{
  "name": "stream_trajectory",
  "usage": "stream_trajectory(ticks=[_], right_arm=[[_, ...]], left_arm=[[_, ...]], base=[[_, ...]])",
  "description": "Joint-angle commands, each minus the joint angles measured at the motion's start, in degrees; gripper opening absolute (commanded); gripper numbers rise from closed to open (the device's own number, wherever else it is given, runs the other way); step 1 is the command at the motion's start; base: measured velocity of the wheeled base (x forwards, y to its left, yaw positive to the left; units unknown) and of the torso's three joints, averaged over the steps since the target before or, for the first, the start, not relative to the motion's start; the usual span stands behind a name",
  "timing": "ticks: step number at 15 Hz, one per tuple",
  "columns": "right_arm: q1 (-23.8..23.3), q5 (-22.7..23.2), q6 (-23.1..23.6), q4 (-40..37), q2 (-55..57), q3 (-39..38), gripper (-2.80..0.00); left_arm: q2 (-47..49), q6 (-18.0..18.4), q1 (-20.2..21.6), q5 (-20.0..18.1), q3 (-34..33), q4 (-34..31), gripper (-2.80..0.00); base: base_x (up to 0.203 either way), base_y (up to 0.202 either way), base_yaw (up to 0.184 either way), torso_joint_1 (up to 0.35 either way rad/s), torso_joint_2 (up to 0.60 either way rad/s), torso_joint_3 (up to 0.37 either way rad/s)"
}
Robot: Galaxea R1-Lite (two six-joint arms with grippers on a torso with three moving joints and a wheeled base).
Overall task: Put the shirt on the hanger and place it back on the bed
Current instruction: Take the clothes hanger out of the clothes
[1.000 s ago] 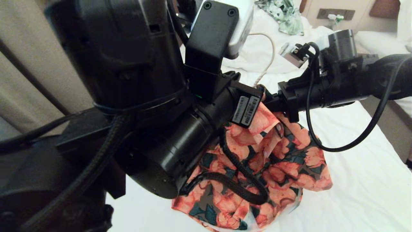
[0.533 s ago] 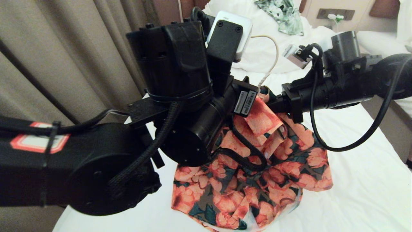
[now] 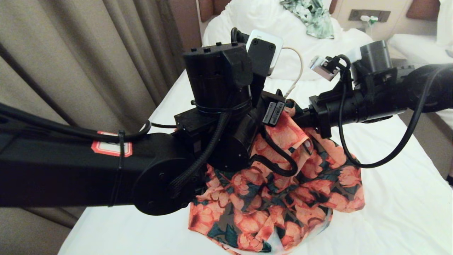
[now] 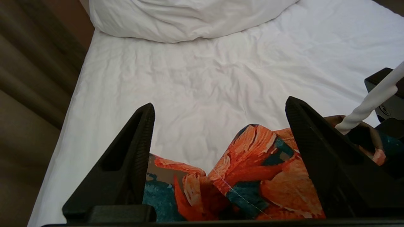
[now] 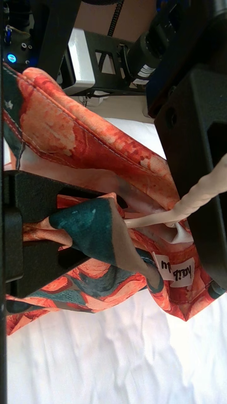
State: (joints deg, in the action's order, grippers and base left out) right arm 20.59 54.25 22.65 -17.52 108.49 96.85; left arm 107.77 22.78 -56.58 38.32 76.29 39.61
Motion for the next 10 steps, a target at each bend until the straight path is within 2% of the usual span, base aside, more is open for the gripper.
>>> stream_trajectory(ticks=[1, 5, 10], right_arm=[[-0.1, 0.4, 0.2, 0.1, 0.5, 0.4, -2.8], [-0.9, 0.4, 0.2, 2.0, 1.0, 0.6, -2.8], [-1.3, 0.4, 0.2, 2.1, 1.1, 0.6, -2.8]], left_arm=[[0.1, -0.1, -0.2, 0.2, -0.4, 0.3, 0.0], [-4.3, -0.7, -1.1, 0.1, -4.9, 0.6, 0.0], [-5.0, -3.0, -4.5, 0.2, -4.4, 0.8, 0.0]], base=[[0.0, 0.0, 0.0, 0.0, 0.0, 0.0], [0.0, 0.0, 0.0, 0.0, 0.0, 0.0], [0.0, 0.0, 0.0, 0.0, 0.0, 0.0]])
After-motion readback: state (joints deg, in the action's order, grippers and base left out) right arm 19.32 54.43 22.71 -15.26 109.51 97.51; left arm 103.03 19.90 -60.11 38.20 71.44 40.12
